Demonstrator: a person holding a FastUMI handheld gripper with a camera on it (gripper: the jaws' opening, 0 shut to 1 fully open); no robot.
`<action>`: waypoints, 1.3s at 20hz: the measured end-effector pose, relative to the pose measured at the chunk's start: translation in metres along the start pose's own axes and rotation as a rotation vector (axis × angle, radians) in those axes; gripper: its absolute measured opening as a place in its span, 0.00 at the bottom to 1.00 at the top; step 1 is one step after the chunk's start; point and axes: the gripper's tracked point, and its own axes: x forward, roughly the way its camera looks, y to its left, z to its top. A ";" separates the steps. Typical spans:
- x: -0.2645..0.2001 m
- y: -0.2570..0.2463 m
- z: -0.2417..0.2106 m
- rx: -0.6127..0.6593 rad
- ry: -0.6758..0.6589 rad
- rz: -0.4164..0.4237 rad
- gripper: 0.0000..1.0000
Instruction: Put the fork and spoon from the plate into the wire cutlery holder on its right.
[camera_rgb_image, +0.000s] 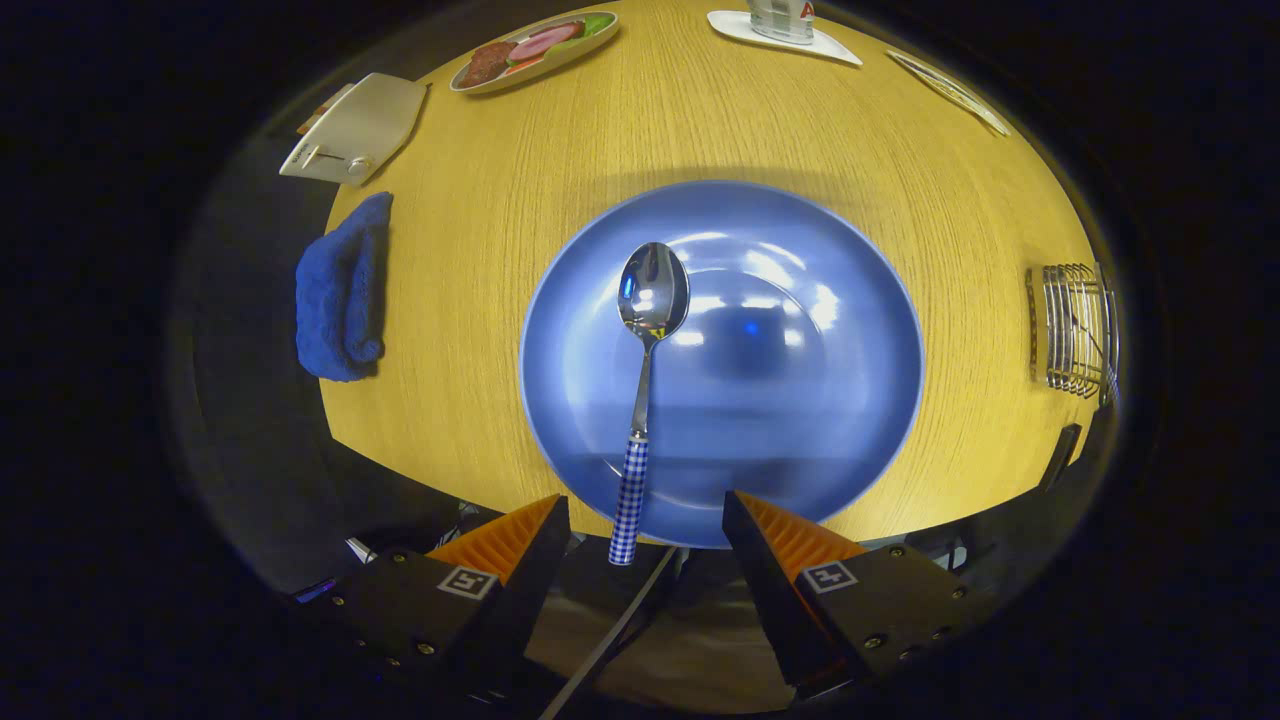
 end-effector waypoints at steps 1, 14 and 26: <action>0.002 0.003 0.003 0.004 -0.012 0.013 0.94; 0.027 -0.027 0.003 -0.115 0.031 -0.136 0.32; -0.005 -0.074 -0.020 -0.352 0.177 -0.228 0.04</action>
